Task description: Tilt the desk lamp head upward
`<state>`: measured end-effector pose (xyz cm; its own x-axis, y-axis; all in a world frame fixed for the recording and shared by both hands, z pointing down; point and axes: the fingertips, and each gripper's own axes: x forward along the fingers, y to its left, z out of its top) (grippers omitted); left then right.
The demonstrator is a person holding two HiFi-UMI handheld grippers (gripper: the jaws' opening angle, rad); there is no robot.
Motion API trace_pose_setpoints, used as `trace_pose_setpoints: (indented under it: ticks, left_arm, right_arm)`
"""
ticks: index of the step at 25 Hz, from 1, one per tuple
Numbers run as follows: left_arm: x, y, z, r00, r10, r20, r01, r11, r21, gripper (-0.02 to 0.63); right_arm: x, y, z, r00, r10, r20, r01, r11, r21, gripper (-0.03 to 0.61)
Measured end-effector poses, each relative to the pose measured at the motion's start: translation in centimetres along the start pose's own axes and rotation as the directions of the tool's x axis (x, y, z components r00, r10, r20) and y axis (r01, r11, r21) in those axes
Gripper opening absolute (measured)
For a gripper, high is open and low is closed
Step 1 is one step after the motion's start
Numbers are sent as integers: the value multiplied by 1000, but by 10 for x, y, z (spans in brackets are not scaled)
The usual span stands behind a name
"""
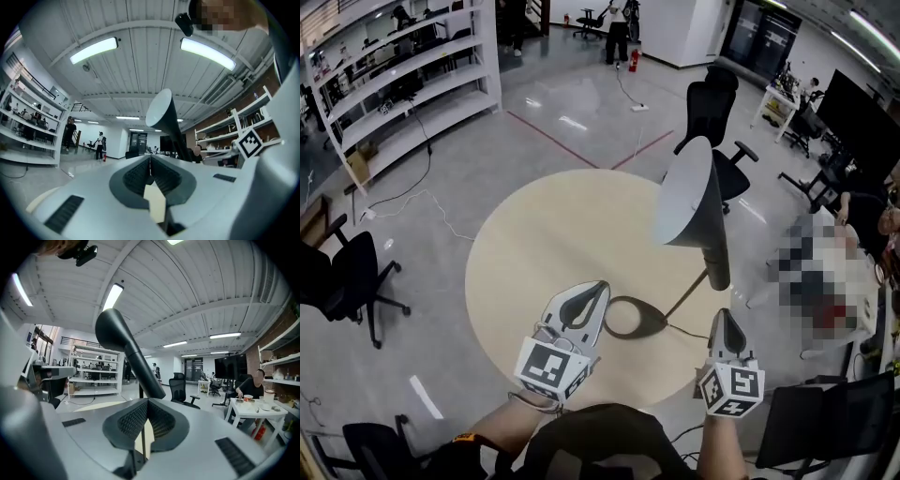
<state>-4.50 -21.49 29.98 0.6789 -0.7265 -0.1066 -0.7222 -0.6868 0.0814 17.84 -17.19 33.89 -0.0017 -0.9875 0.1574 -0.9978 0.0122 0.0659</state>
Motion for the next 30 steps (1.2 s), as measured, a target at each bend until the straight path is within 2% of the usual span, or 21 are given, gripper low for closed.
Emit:
trace_pose_setpoints:
  ticks: [3, 7, 13, 18, 23, 30]
  left_arm:
    - [-13, -2, -40, 996, 35, -86, -33, 999, 24, 54]
    - [-39, -5, -85, 986, 30, -166, -30, 1000, 4, 54]
    - [-63, -8, -130, 971, 15, -237, -24, 999, -37, 54]
    - [-68, -29, -148, 960, -2, -278, -7, 1000, -30, 54]
    - [-75, -53, -150, 954, 29, -297, -26, 1000, 12, 54]
    - [-85, -134, -151, 947, 102, -305, -83, 994, 75, 48]
  right_arm:
    - [-11, 21, -22, 1000, 3, -31, -2, 1000, 10, 9]
    - [-27, 58, -59, 996, 12, -93, -11, 1000, 15, 9]
    - [-37, 93, -92, 988, 29, -149, -28, 1000, 12, 9]
    - [-38, 87, -105, 987, 50, -151, -46, 998, 32, 9]
    - [-51, 74, -111, 988, 90, -122, -84, 995, 59, 9]
    - [-106, 31, -130, 979, 175, -101, -167, 982, 89, 9]
